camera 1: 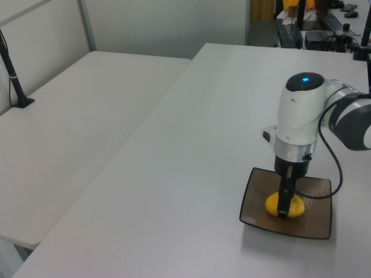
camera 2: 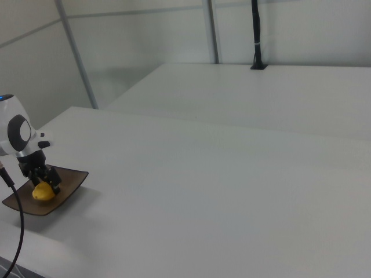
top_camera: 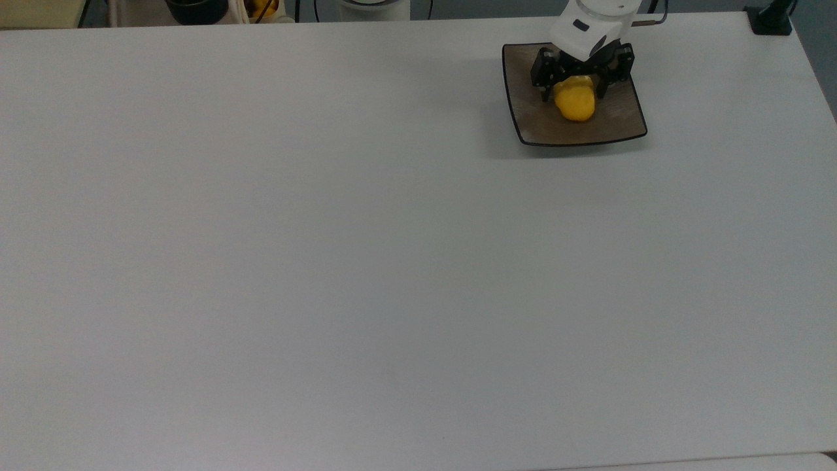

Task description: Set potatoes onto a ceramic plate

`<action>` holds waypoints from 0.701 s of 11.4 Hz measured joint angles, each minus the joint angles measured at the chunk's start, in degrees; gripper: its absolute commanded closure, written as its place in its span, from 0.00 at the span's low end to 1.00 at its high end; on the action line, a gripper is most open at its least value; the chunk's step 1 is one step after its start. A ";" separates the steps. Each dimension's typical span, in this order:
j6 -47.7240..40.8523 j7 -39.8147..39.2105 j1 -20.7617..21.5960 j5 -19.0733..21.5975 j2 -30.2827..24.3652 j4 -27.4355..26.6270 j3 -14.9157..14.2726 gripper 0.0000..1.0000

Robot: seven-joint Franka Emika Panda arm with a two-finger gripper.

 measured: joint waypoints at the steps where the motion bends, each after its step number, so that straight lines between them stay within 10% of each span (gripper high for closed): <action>1: 0.01 0.18 -0.12 -0.01 -0.14 0.55 0.00 0.00; 8: -25.24 0.41 -7.73 -0.09 -11.27 16.70 -0.25 0.00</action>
